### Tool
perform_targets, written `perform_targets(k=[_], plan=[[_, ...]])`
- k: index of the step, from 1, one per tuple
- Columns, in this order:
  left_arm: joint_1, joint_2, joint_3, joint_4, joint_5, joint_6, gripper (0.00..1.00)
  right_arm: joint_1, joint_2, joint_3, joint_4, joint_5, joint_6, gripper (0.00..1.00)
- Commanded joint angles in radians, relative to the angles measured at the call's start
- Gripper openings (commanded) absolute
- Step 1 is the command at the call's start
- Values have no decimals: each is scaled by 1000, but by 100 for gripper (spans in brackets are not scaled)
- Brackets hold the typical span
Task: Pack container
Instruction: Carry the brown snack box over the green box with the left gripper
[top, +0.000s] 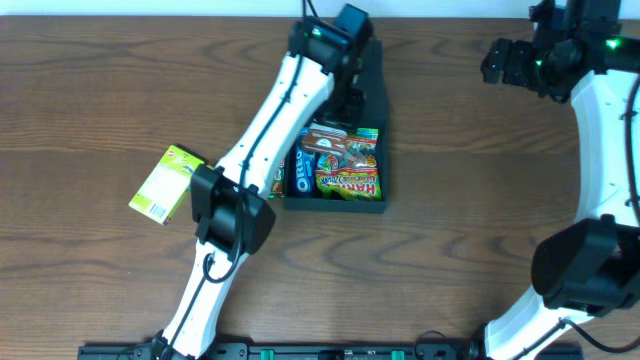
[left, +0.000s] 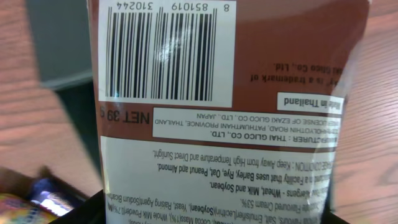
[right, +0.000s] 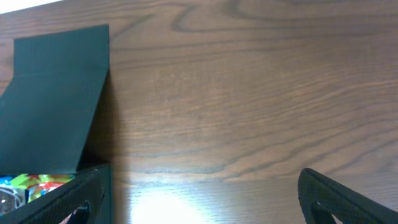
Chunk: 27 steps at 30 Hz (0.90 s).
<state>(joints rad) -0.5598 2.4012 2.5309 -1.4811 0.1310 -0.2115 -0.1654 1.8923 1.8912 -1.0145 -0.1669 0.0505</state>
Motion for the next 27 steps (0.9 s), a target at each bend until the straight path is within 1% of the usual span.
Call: perform_targets(k=[1, 4, 7, 9, 13, 19, 20, 21, 23, 24, 27], plan=[[-39, 4, -50, 17, -8, -131, 65, -13, 8, -1, 9, -6, -34, 99], [-65, 4, -104, 42, -11, -145, 65, -13, 8, -1, 10, -6, -53, 99], [-79, 4, -148, 42, -37, -224, 65, -13, 8, -1, 9, -6, -60, 99], [-83, 4, -161, 44, -47, -250, 66, -13, 8, -1, 9, -6, -60, 99], [-84, 5, -174, 65, -53, -338, 65, -13, 8, -1, 9, -6, -68, 99], [-103, 5, -174, 100, -52, -353, 66, -13, 8, -1, 9, -6, -68, 99], [-110, 5, -174, 101, -53, -353, 69, -13, 8, -1, 8, -6, -68, 99], [-115, 5, -174, 102, -53, -352, 75, -13, 8, -1, 8, -6, -68, 99], [-121, 5, -174, 102, -53, -349, 98, -13, 8, -1, 8, -6, -68, 99], [-121, 5, -174, 102, -53, -349, 96, -13, 8, -1, 7, -6, -68, 99], [-121, 5, -171, 101, -46, -326, 95, -13, 8, -1, 4, -6, -68, 99]])
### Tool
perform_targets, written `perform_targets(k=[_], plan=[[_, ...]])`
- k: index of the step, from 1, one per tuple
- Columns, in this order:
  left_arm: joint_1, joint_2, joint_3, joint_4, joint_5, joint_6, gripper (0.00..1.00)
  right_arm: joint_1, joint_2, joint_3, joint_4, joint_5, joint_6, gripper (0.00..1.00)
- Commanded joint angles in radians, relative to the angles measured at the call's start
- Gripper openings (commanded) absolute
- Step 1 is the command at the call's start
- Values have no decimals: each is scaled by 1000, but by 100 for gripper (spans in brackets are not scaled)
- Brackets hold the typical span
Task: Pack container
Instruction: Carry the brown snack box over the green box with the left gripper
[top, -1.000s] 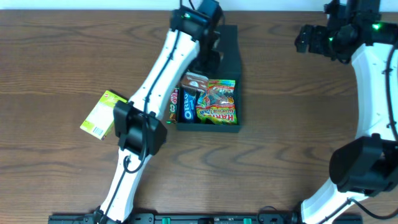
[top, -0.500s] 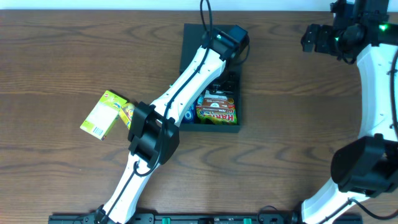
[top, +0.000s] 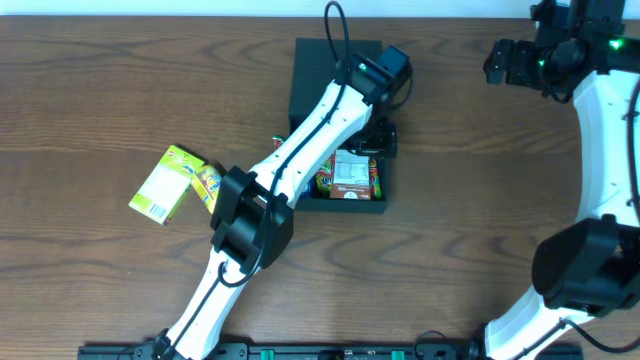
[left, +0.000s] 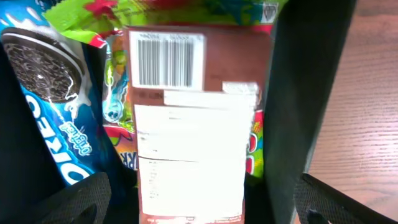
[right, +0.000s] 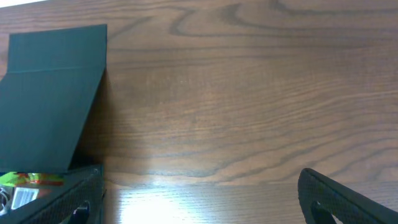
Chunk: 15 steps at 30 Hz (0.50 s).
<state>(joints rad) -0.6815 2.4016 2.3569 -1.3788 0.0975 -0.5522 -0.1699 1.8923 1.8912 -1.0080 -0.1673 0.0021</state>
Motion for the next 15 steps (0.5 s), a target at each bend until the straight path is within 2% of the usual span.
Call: perform_targets(k=[1, 3, 4, 5, 6, 7, 9, 15], plan=[[1, 5, 6, -1, -11, 29, 96, -8, 8, -1, -4, -6, -19, 99], [5, 4, 28, -5, -12, 55, 100, -8, 8, -1, -6, -6, -19, 99], [8, 2, 42, -6, -18, 63, 95, -8, 8, -1, -7, -6, -19, 99], [14, -5, 63, -15, -57, 67, 83, -8, 8, -1, -10, -6, -19, 99], [21, -11, 79, -34, -113, 66, 57, -8, 8, -1, -12, -6, -19, 99], [32, -16, 95, -63, -182, 66, 6, -8, 8, -1, -14, -6, -19, 99], [61, -21, 98, -111, -252, 66, 6, -8, 8, -1, -15, -6, -19, 99], [94, -18, -40, -50, -187, 134, 6, -8, 8, -1, -16, -6, -19, 99]])
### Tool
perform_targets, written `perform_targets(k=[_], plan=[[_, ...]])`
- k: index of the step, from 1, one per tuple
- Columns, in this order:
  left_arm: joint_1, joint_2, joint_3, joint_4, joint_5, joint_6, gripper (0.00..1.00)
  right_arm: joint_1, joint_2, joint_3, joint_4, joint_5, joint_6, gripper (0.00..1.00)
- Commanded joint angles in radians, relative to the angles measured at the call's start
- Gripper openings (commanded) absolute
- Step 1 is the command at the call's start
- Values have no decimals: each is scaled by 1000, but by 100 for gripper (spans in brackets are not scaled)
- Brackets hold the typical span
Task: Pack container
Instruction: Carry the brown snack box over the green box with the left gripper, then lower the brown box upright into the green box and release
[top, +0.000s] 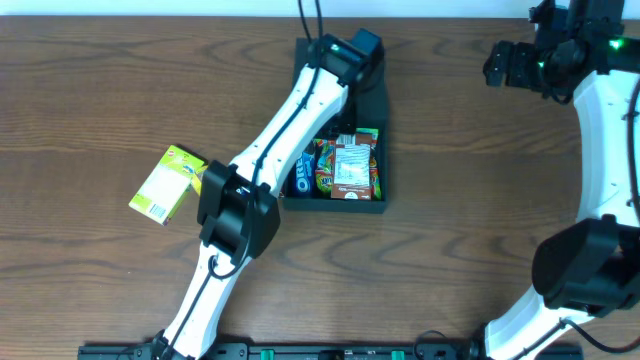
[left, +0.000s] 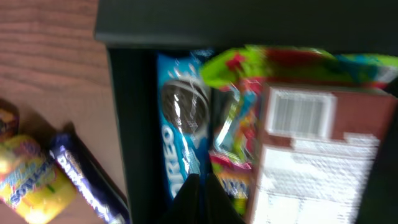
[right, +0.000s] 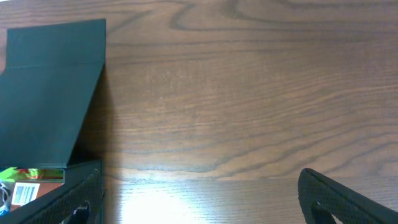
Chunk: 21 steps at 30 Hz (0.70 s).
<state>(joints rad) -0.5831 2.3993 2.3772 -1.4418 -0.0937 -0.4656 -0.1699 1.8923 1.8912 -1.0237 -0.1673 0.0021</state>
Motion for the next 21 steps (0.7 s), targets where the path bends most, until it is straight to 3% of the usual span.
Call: perform_targets(k=[1, 11, 21], plan=[[-5, -15, -91, 35, 28, 55, 6, -8, 8, -1, -1, -6, -19, 99], [-10, -15, -196, 138, 193, 86, 6, -8, 8, -1, 3, -6, -19, 99], [-18, -15, -197, 159, 246, 107, 6, -8, 8, -1, 11, -6, -19, 99]])
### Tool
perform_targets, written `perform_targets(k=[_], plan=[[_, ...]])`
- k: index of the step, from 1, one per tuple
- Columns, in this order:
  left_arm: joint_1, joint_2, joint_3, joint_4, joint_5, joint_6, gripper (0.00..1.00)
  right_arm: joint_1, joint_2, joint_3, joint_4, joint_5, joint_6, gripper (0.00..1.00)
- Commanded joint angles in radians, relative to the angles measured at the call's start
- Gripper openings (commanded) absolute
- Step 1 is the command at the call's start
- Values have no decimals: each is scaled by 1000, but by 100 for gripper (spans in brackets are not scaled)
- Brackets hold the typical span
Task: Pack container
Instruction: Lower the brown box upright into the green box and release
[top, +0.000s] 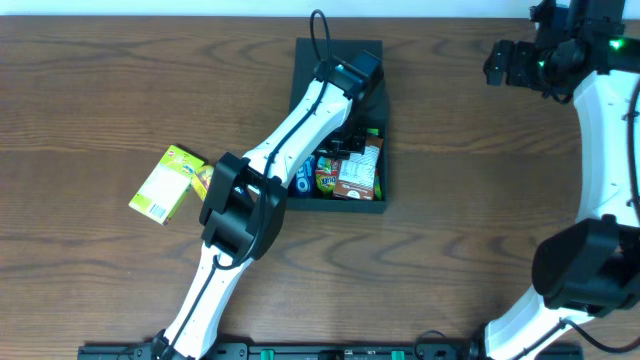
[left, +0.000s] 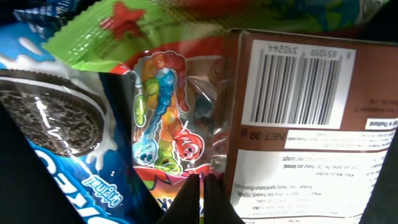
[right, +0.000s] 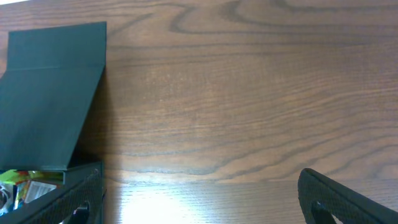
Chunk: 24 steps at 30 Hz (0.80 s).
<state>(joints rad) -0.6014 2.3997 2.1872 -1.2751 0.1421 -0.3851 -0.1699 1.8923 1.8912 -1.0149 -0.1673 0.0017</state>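
Note:
The black container (top: 336, 207) stands mid-table with its lid (top: 320, 55) folded back. Inside lie a blue Oreo pack (left: 59, 134), a green-and-red gummy bag (left: 165, 134) and a brown box (left: 305, 124) with its barcode side up, tilted at the right side. My left gripper (left: 200, 202) is shut, and its tips are down on the gummy bag right beside the brown box's edge. In the overhead view the left gripper (top: 347, 130) reaches into the container. My right gripper (right: 202, 202) hangs open and holds nothing over bare wood at the far right.
A yellow-green snack packet (top: 163, 184) lies on the table left of the container, with another small wrapper (top: 206, 180) beside it, partly under my left arm. The lid (right: 56, 93) also shows in the right wrist view. The right arm stands along the right edge.
My shut left gripper was higher, over the back of the container. Now it is lower, among the snacks. The brown box has tilted and sits closer to the right wall.
My left gripper first held the brown box close over the container's back. Then it was open, with the box lying on the gummy bag. Then it was shut and higher. Now it is down beside the box. The right arm has stayed put.

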Motion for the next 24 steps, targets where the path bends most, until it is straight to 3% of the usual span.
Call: perform_targets(k=[1, 24], plan=[[1, -16, -7, -14, -1, 27, 6, -8, 8, -1, 2, -6, -19, 99], [-41, -16, -7, -74, 54, 102, 6, -5, 8, -34, -1, -20, -18, 99]])
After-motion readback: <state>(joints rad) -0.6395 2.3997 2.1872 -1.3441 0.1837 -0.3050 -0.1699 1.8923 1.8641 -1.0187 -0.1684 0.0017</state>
